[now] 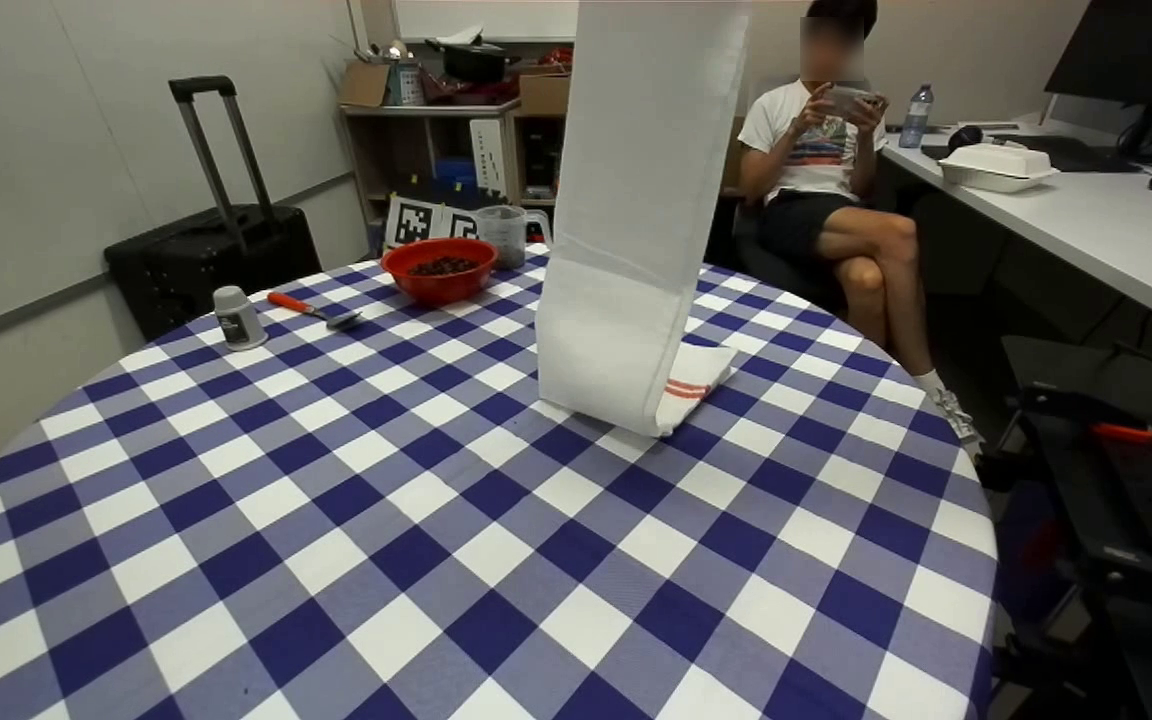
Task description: Fold the cloth on the table
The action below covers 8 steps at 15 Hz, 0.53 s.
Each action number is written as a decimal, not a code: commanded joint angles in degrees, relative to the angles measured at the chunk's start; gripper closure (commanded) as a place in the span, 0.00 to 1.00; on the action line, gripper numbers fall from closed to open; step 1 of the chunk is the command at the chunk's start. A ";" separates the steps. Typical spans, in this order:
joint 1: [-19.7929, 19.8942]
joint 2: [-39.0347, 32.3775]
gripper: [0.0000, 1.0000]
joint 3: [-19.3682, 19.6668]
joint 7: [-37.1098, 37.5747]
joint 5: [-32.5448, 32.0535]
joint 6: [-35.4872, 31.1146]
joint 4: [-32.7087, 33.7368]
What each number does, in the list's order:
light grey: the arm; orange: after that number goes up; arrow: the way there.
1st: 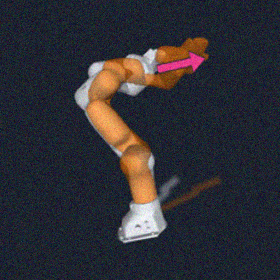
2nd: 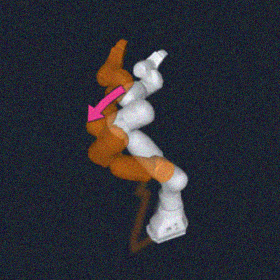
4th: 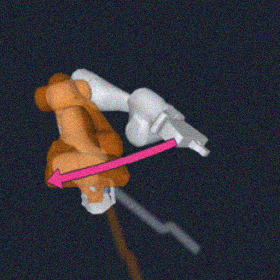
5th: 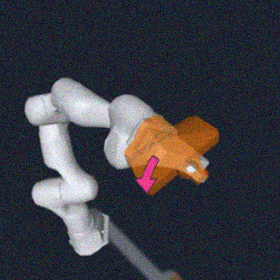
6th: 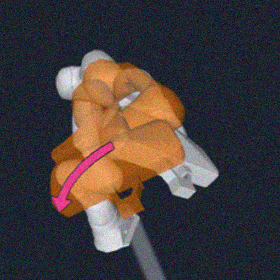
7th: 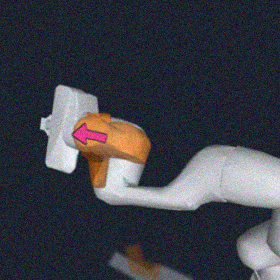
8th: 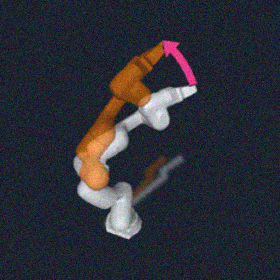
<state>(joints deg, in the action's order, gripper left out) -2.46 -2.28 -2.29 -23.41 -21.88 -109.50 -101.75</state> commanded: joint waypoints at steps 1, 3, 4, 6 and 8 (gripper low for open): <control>0.66 2.27 0.96 0.60 -2.67 -5.23 -0.67 -5.52; 1.19 2.48 0.96 1.14 -2.43 -8.70 -0.28 -6.69; 1.47 2.67 0.96 1.42 -2.44 -10.17 -0.14 -7.09; 2.12 3.11 0.96 2.06 -2.40 -12.77 0.22 -7.55; 2.81 3.39 0.96 2.71 -2.26 -15.16 0.18 -7.83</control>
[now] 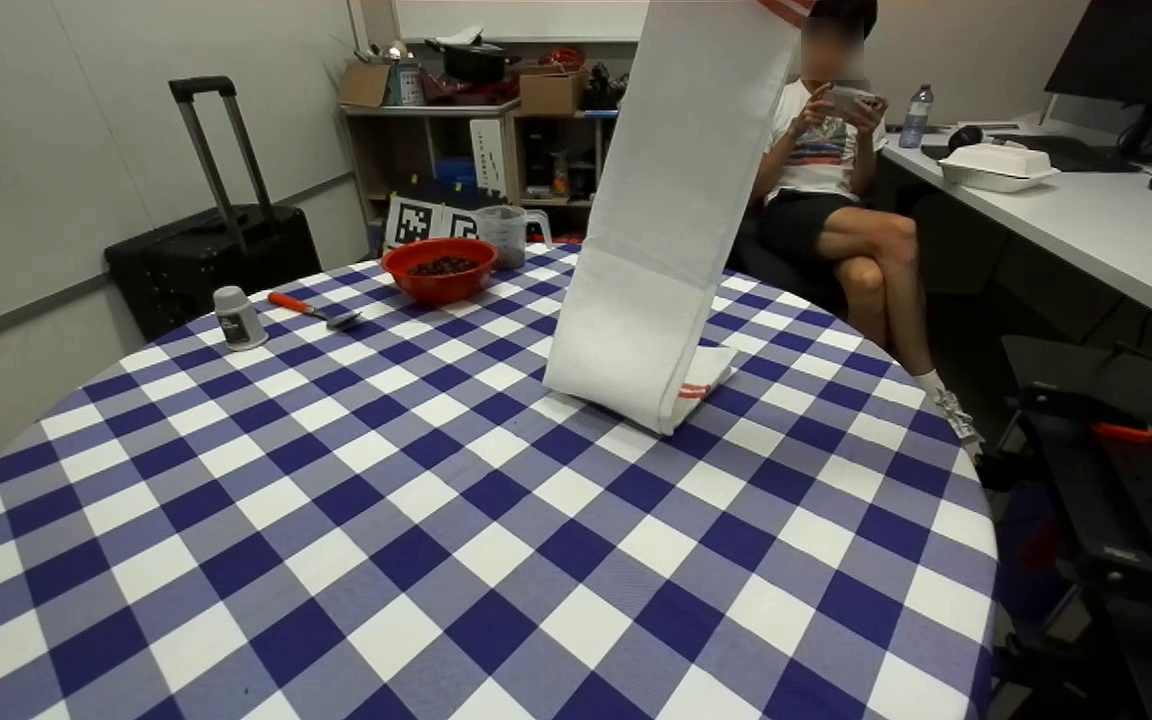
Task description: Fold the cloth on the table
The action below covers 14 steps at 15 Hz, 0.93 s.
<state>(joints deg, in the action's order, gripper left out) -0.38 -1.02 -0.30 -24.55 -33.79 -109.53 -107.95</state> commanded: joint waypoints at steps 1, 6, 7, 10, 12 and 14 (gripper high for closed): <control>0.99 2.12 0.96 0.95 -0.98 -4.56 -0.15 -1.89; 1.60 1.89 0.96 1.46 0.04 -8.69 0.25 -2.77; 1.52 1.66 0.96 1.38 0.55 -8.64 0.57 -3.08; 1.02 0.87 0.96 0.85 1.07 -8.00 0.80 -4.62; 0.78 -0.19 0.96 0.59 1.30 -7.84 1.12 -5.32; 0.60 -1.36 0.96 0.35 1.85 -7.60 1.40 -5.88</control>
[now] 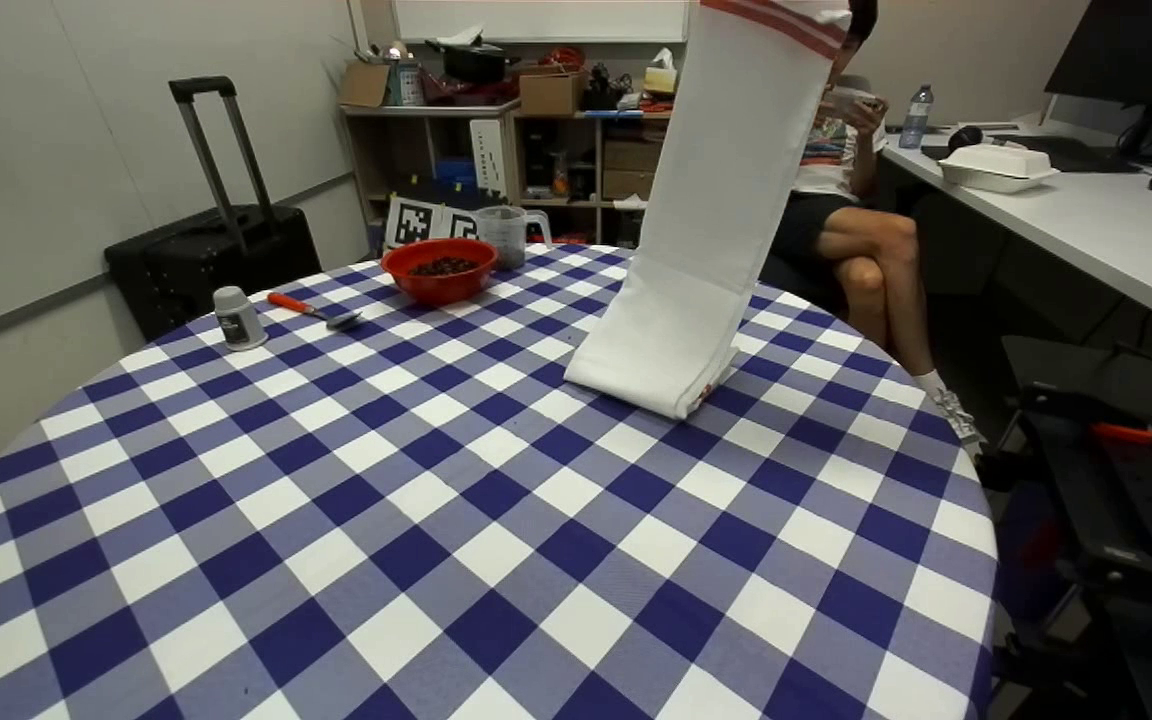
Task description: Fold the cloth on the table
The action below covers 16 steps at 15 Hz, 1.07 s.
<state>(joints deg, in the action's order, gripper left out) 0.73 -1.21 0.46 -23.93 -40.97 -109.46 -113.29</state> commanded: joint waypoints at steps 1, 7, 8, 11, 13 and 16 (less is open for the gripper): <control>-0.61 -1.93 0.96 -0.56 1.51 -0.19 1.41 -0.57; -2.10 -6.50 0.96 -2.40 3.00 1.94 1.96 1.32; -2.46 -7.09 0.96 -2.79 3.30 2.46 2.06 1.65; -4.01 -8.82 0.96 -4.31 4.35 4.41 2.25 2.69; -5.00 -9.63 0.96 -5.19 4.77 6.19 2.28 3.38; -6.26 -10.76 0.96 -6.13 5.13 7.96 2.30 4.36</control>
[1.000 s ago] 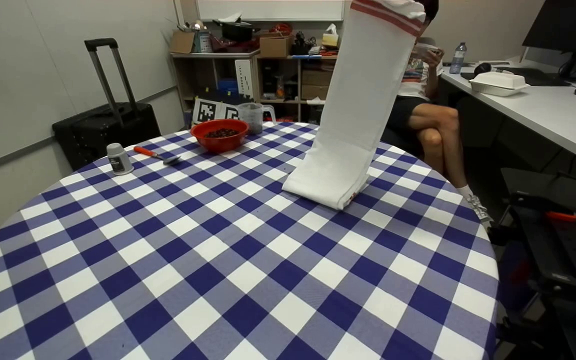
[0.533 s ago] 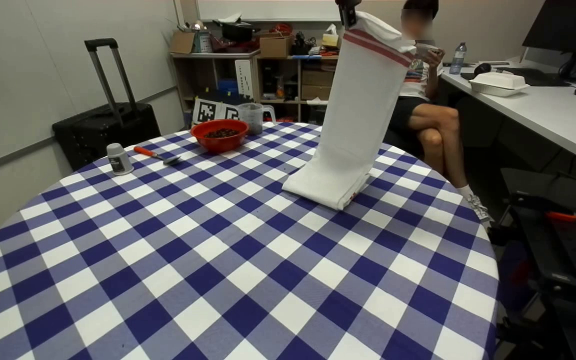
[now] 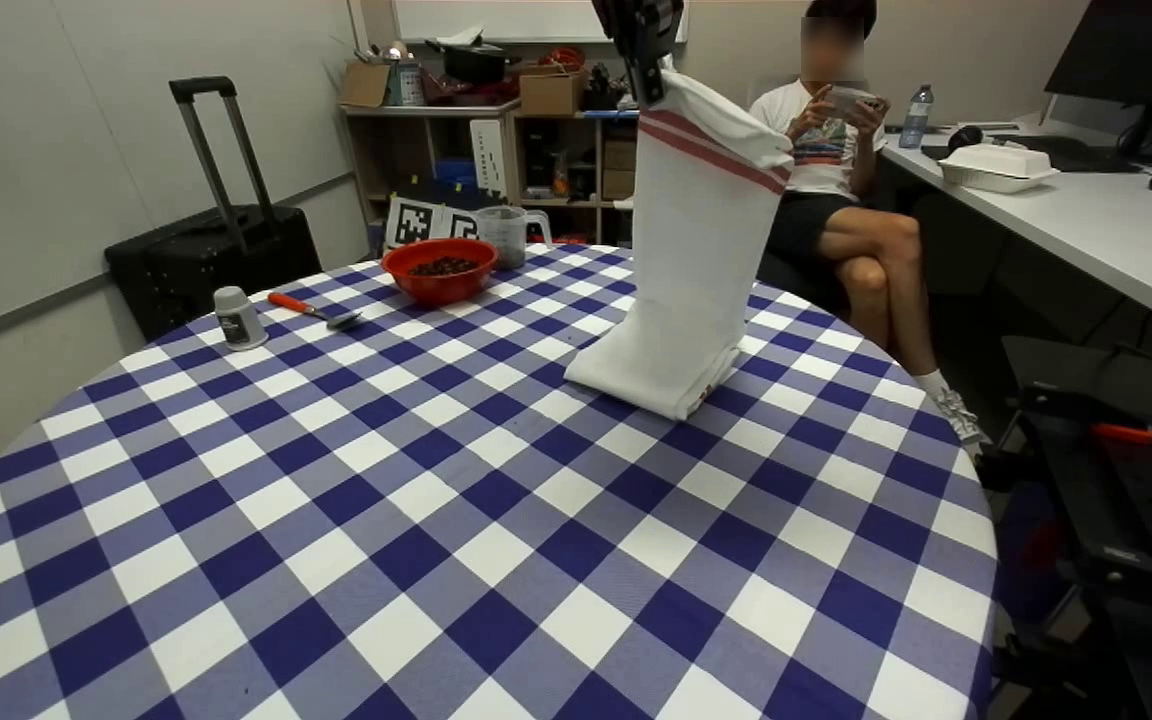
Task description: Fold the cloth on the table
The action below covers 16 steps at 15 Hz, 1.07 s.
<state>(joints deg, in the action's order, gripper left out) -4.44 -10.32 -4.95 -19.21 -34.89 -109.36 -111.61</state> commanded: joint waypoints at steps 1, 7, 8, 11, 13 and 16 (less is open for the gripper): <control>-1.37 -1.88 0.96 -0.90 0.42 2.35 2.13 2.81; -2.60 -3.86 0.96 -1.90 0.57 7.86 2.37 4.57; -2.76 -4.09 0.96 -2.14 0.57 8.85 2.39 4.81; -3.26 -4.76 0.96 -2.90 0.83 11.91 2.15 5.52; -3.48 -5.23 0.96 -3.31 1.25 14.12 2.07 6.17; -3.63 -5.95 0.96 -3.53 2.00 16.93 1.78 7.10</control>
<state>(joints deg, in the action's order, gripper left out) -7.78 -14.74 -8.23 -18.44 -20.93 -109.28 -107.19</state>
